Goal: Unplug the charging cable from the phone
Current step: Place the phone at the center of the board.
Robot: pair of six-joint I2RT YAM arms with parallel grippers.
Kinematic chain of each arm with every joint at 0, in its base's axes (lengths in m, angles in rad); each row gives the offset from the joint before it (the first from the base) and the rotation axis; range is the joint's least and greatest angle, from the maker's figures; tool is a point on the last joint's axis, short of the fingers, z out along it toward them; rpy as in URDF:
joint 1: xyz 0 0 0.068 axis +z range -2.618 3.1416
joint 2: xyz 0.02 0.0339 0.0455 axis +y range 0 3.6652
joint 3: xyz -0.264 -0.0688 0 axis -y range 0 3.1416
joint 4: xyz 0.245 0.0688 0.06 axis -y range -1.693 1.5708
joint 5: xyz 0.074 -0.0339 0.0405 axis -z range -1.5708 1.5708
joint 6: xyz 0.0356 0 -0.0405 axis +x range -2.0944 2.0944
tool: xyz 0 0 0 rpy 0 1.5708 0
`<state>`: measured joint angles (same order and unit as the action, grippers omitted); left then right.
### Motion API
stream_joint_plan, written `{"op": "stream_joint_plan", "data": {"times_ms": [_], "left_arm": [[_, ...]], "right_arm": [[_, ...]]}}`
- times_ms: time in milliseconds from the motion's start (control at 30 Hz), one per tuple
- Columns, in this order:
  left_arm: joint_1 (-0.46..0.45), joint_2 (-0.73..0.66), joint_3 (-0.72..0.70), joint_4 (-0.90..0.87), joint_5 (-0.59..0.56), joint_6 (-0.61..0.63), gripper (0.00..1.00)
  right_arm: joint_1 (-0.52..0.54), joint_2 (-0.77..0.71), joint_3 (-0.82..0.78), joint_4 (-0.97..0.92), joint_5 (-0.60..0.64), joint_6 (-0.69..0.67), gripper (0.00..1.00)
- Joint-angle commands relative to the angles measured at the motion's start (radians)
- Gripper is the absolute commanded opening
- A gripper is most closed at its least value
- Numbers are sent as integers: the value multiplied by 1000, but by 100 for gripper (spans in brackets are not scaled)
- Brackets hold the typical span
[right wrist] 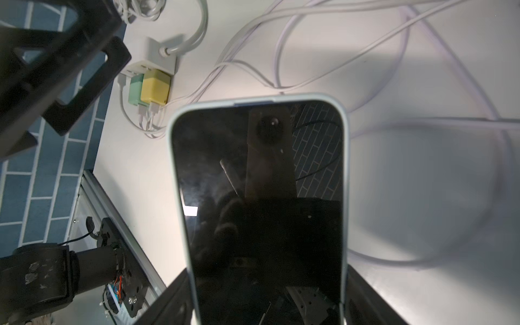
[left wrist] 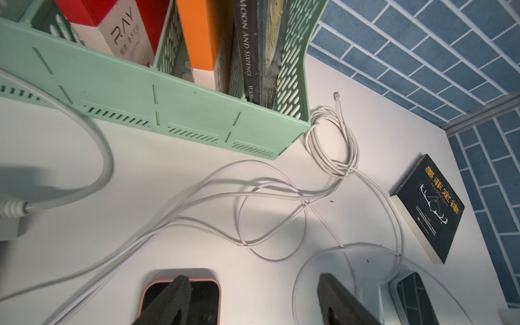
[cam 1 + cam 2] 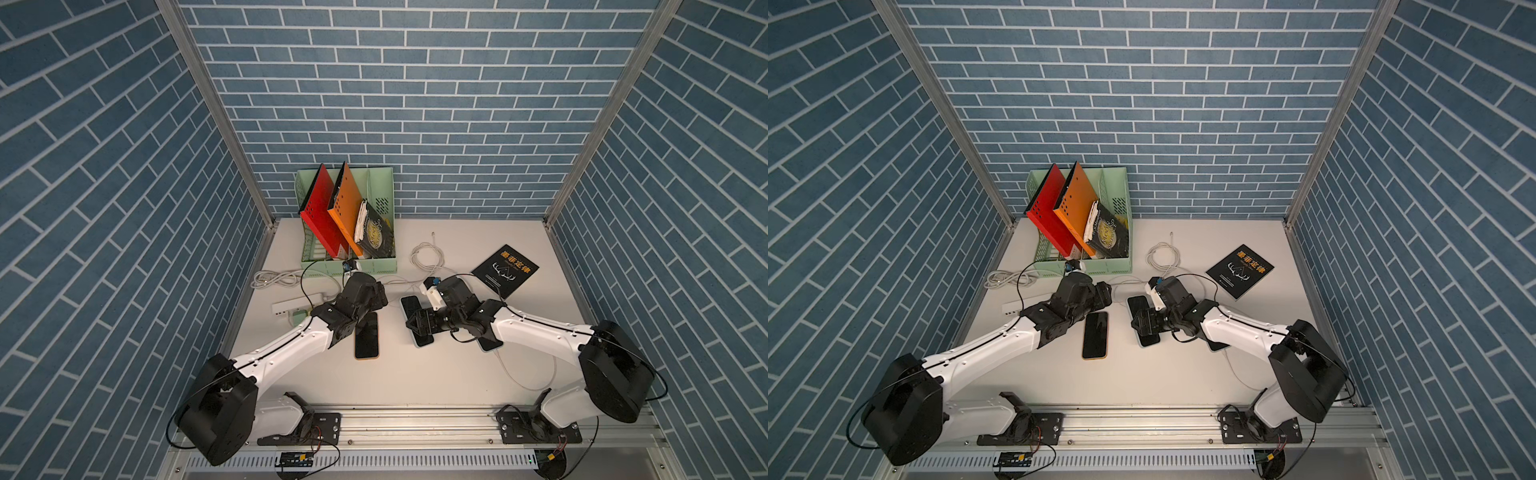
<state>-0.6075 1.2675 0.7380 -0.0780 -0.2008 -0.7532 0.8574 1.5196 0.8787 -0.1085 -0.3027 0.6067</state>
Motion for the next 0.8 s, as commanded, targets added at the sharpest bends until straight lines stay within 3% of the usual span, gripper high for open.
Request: {"op": "stream_joint_plan", "data": {"times_ms": [0, 267, 400, 767], "left_arm": [[11, -23, -20, -43, -23, -15, 76], [28, -61, -69, -49, -9, -15, 76], [37, -73, -80, -51, -7, -12, 76], [62, -107, -136, -42, 5, -14, 76]], "right_arm": [[35, 31, 50, 64, -15, 58, 26], [93, 147, 94, 42, -7, 99, 24], [115, 188, 122, -7, 56, 107, 24], [122, 266, 120, -35, 106, 148, 23]]}}
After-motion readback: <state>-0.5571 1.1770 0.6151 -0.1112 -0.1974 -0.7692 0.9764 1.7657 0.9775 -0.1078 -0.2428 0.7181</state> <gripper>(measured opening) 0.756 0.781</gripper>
